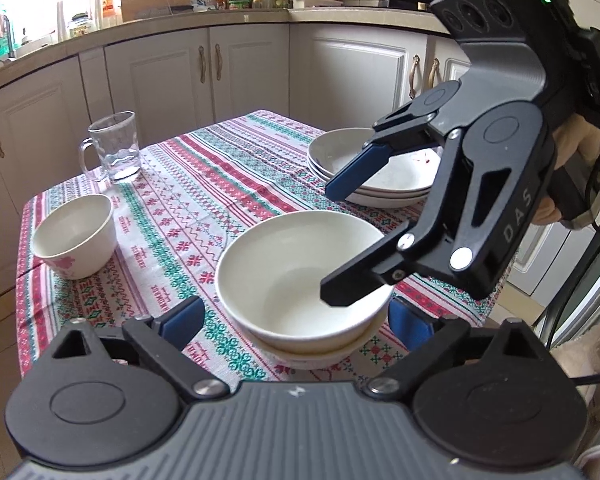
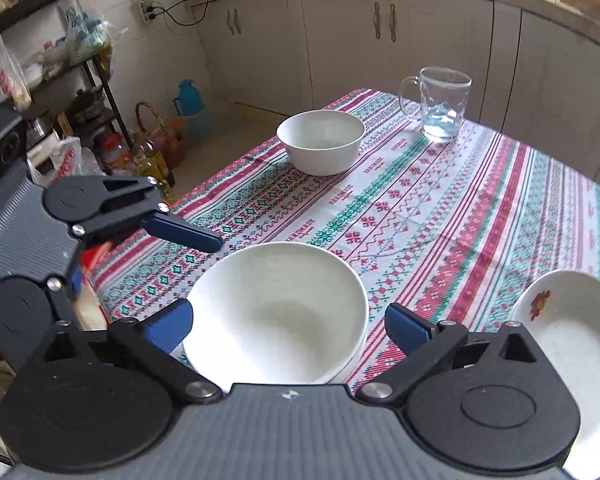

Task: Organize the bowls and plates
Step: 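Open the right tool and withdraw it from the nested bowls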

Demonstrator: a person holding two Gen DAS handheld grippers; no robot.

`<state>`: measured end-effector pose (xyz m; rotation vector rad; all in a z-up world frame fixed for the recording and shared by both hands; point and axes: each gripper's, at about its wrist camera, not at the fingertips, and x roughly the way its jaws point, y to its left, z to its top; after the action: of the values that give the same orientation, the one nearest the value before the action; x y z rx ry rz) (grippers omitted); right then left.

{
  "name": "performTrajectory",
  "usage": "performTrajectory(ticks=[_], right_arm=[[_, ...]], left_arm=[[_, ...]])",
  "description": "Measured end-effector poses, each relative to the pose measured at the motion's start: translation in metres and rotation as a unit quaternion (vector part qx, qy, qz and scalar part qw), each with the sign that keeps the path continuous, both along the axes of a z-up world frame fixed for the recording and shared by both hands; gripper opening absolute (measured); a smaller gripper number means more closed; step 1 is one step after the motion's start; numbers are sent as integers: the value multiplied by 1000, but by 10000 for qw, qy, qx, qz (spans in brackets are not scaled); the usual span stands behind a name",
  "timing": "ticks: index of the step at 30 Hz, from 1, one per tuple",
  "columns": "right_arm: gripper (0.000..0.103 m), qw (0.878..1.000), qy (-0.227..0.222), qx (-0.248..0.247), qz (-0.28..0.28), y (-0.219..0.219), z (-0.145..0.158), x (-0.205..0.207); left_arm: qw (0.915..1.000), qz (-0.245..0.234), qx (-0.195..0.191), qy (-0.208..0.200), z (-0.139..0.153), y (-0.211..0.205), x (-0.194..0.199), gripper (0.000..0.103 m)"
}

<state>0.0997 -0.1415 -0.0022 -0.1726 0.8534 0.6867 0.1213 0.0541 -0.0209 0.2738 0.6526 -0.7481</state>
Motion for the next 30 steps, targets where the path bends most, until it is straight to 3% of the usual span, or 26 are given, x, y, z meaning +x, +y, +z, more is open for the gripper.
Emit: performTrajectory(ticks=[8,12,23,30], right_arm=[[103,9931,-813,-841,-22,16,15,-8],[103,9894,-994,-1053,-114,22,24,-3],[103,9853,-1297,-1106,-94,48,55,32],[103,9913,-1019,-827,-110,70,59,78]], left_arm=[[9991,365,16,-238,7,21,-4,98],[9972,625,-3,-405,10,33,0,98],[9804,1741,91,-915,9,77,47,98],[9748,2012,52,-959,-6,93,86,98]])
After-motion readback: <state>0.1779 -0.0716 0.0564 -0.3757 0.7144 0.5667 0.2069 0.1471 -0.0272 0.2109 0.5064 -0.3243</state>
